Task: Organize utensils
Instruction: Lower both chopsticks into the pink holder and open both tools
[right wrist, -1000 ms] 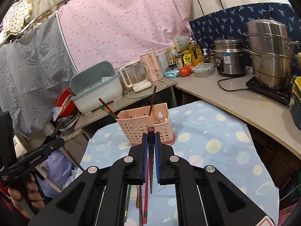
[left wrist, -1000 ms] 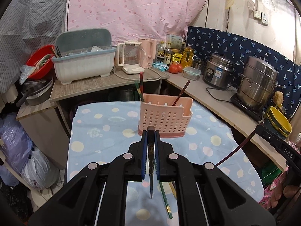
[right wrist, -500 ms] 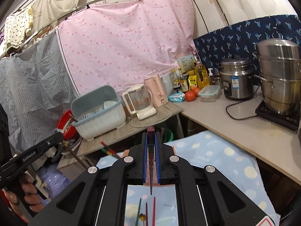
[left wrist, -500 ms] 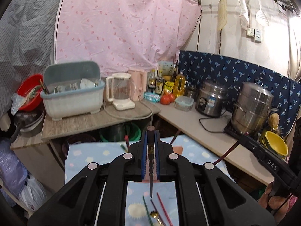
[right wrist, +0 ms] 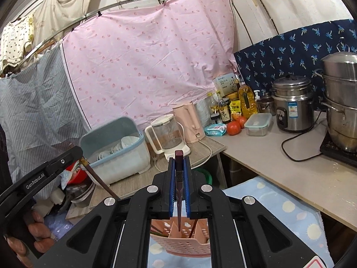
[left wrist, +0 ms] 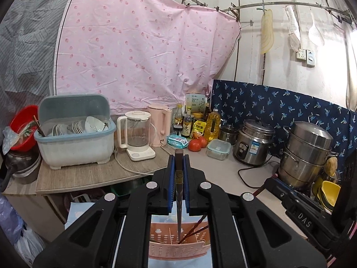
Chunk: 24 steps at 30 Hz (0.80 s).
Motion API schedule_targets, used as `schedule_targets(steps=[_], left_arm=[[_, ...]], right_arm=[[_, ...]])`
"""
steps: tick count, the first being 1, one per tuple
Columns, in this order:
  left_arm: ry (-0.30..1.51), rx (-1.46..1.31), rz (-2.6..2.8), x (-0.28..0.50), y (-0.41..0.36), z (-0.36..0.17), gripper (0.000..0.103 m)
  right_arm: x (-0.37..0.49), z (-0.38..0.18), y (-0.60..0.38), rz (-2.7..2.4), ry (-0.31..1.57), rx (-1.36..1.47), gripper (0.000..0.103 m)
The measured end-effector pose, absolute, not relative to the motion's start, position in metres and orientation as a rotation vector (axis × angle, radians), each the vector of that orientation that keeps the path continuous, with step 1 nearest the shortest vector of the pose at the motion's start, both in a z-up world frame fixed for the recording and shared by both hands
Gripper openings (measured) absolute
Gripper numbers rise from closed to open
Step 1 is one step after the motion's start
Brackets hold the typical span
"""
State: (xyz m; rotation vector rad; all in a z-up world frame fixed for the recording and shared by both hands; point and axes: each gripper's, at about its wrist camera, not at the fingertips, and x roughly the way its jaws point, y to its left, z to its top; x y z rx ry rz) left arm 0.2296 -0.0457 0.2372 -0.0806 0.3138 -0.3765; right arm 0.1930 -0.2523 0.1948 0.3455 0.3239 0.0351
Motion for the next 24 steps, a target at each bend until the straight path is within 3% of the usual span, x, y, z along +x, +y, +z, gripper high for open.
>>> schedule_targets(steps=[17,19,21,23,24], left_arm=[[0.474,-0.087,-0.373,0.276,-0.051,0.163,0.007],[0.482,-0.097,-0.370,0.277,-0.049,0.161,0.008],[0.479,-0.094,-0.368,0.275,-0.048,0.161,0.014],[0.478,-0.096,-0.365,0.273,-0.048,0.161,0.035],[0.475,-0.097,-0.362,0.271,-0.047,0.162,0.038]], right_arm=[[0.236,0.122,-0.247,0.025,0.489,0.374,0.008],[0.237,0.119,-0.247,0.010,0.498,0.371,0.011],[0.234,0.119,-0.248,-0.008,0.489,0.368,0.018],[0.230,0.121,-0.249,-0.016,0.478,0.366,0.024],[0.229,0.122,-0.248,-0.015,0.476,0.366,0.025]])
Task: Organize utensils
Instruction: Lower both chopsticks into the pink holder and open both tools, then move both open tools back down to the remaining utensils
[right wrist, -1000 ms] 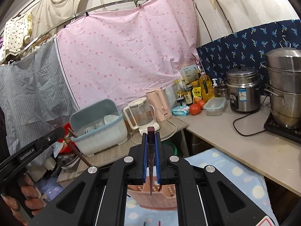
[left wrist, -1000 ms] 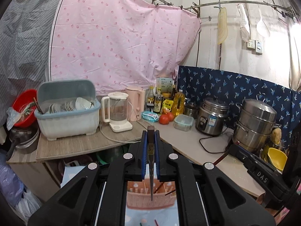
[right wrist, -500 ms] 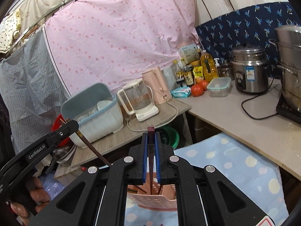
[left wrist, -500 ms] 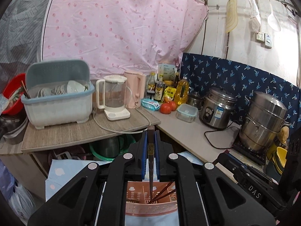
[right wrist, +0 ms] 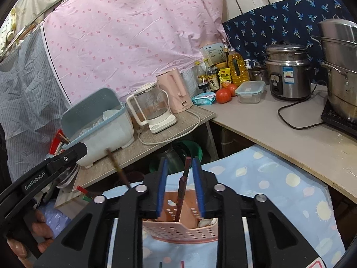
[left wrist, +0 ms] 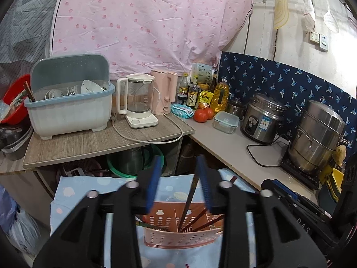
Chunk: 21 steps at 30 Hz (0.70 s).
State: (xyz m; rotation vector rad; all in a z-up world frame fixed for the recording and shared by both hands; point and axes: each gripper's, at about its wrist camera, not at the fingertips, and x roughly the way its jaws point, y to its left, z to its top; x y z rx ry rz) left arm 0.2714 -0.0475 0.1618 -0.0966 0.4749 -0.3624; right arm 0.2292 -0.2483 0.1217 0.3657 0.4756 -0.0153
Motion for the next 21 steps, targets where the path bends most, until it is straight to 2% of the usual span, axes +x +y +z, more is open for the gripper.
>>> schedule_targets(steps=[10,17,21], left_arm=[[0.492,-0.086,-0.364,0.249,-0.043,0.165,0.040],[0.557,-0.048,-0.378,0.212,-0.039,0.151,0.050],[0.618,-0.029,-0.405,0.180,-0.036,0.128,0.055]], right_arm=[[0.201,0.129,-0.245,0.000,0.464,0.363,0.025],[0.164,0.119,-0.239,0.008,0.491,0.352,0.025],[0.132,0.095,-0.231,0.004,0.547,0.333,0.025]])
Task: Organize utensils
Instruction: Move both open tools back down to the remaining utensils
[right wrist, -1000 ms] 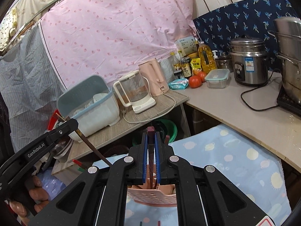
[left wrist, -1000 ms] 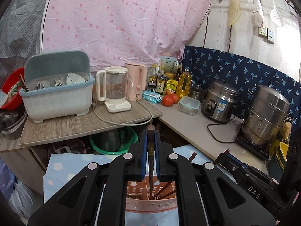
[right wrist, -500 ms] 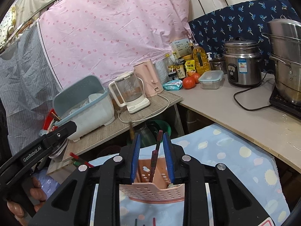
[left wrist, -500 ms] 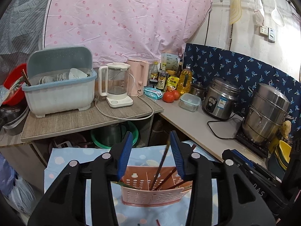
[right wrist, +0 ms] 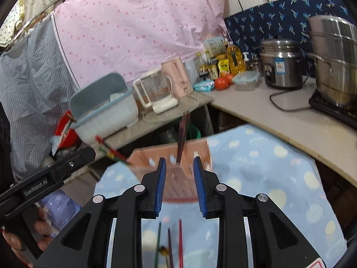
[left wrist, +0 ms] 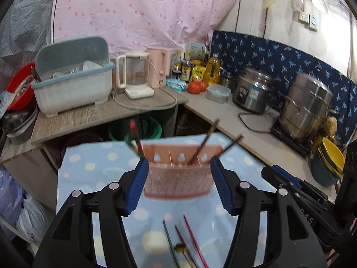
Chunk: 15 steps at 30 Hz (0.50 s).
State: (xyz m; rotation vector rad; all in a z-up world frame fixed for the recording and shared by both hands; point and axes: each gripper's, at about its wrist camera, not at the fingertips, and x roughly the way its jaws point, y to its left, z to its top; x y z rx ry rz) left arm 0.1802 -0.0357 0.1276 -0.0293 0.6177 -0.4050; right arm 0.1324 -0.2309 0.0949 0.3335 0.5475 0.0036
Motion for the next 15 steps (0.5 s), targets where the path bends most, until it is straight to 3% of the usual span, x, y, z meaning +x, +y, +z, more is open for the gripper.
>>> schedule_targets(steps=[15], left_arm=[[0.885,-0.011,-0.348,0.074,-0.014,-0.009,0.055]], right_arm=[[0.022,-0.036,-0.201,0.007,0.860,0.290,0.026]])
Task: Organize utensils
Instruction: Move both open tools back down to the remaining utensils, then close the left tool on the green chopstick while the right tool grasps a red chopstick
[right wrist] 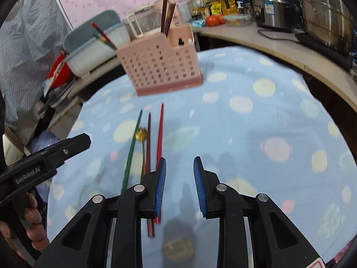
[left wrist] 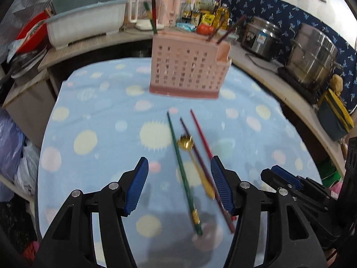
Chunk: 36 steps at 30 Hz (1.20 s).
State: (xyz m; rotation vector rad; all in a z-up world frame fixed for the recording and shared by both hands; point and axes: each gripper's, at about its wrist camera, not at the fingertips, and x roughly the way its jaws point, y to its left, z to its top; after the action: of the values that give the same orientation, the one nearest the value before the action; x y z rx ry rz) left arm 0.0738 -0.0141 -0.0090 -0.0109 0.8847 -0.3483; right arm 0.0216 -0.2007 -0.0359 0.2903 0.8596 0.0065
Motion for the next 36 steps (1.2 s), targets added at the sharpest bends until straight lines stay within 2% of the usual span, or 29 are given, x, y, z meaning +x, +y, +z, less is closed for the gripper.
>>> schedule_targets(steps=[12,17,24,36], left_arm=[[0.971,0.075,-0.330,0.040,-0.022,-0.064,0.054],[0.984,0.079,-0.318,0.041,-0.021,-0.071,0.044],[0.991,0.070,-0.308,0.043,-0.017,-0.075,0.041],[0.993,0.040,-0.359,0.042,-0.026,-0.070,0.042]], right_arm=[[-0.007,-0.065,-0.187,0.027,0.929,0.272,0.026],[-0.007,-0.064,-0.183,0.036,0.931,0.263,0.026],[-0.003,-0.068,-0.176,0.054,0.943,0.246,0.026],[0.003,-0.068,-0.177,0.054,0.939,0.255,0.026]])
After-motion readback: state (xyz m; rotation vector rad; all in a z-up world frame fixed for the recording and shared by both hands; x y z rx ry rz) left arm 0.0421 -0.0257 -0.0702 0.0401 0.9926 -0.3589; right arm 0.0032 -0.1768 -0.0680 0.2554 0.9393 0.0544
